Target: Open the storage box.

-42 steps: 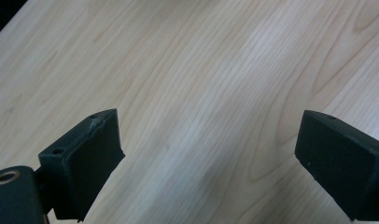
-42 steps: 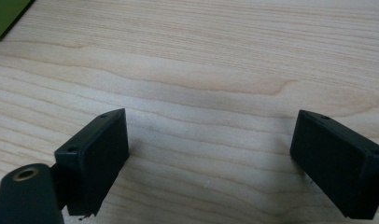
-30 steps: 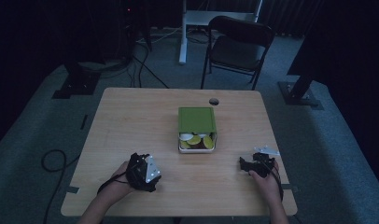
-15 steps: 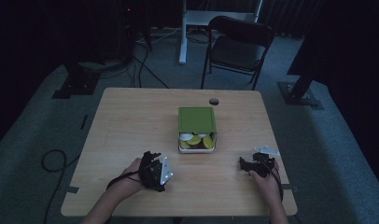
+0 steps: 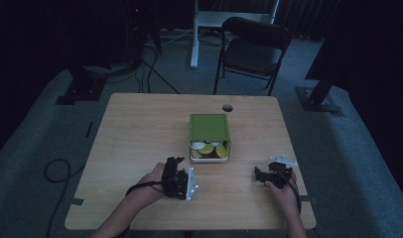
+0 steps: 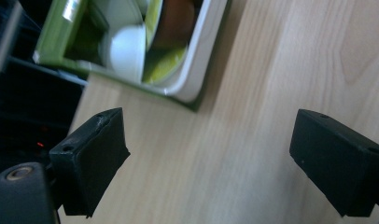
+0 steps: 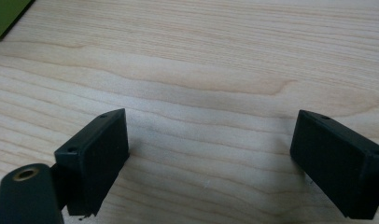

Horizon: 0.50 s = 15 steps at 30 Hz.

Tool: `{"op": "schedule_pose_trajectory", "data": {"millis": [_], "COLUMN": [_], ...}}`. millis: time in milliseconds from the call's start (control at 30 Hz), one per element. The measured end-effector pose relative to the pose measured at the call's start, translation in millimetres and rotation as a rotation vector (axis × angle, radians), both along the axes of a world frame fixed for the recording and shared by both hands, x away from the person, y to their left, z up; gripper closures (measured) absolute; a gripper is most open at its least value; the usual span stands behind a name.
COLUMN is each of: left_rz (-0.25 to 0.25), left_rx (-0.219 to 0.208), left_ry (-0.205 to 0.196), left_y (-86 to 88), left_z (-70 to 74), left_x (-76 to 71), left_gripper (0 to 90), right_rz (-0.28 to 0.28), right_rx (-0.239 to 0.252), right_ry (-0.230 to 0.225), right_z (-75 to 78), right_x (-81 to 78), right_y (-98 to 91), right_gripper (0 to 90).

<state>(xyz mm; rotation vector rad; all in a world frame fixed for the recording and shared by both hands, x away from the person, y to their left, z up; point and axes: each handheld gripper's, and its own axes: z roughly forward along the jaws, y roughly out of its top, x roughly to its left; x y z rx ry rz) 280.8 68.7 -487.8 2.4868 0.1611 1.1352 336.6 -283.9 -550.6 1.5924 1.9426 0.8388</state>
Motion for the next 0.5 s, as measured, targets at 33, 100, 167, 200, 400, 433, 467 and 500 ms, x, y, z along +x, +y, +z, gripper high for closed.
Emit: {"op": "schedule_pose_trajectory", "data": {"millis": [33, 100, 167, 200, 400, 433, 467, 500], "left_rz": [-0.007, -0.012, -0.033, -0.032, -0.047, -0.050, -0.054, -0.056], "left_rx": [0.009, 0.020, 0.049, 0.048, 0.051, 0.052, 0.055, 0.069], "left_ry": [-0.010, -0.019, -0.050, -0.060, -0.100, -0.113, -0.121, -0.142], "left_y": [-3.1, -6.0, -14.4, -17.0, -31.6, -33.9, -36.2, -38.5], "left_z": [-0.3, -1.1, -2.8, -3.4, -8.1, -10.0, -12.2, -14.9], "left_x": [0.1, -0.1, -0.3, 0.1, 3.3, 3.6, 3.7, 3.5], "left_gripper": [10.9, 10.9, 10.9, 10.9, 11.1, 12.4, 12.4, 13.0], "right_rz": [0.000, 0.000, 0.000, 0.000, 0.000, 0.000, 0.000, 0.000], "right_rx": [0.000, 0.000, 0.000, 0.000, 0.000, 0.000, 0.000, 0.000], "right_ry": [0.000, 0.000, 0.000, 0.000, 0.000, 0.000, 0.000, 0.000], "right_z": [0.0, 0.0, 0.0, 0.0, 0.0, 0.0, 0.0, 0.0], "right_x": [0.0, 0.0, 0.0, 0.0, 0.0, 0.0, 0.0, 0.0], "right_y": [0.0, 0.0, 0.0, 0.0, 0.0, 0.0, 0.0, 0.0], "right_gripper": [10.9, 10.9, 10.9, 10.8, 10.9, 10.9, 10.9, 10.9]}}
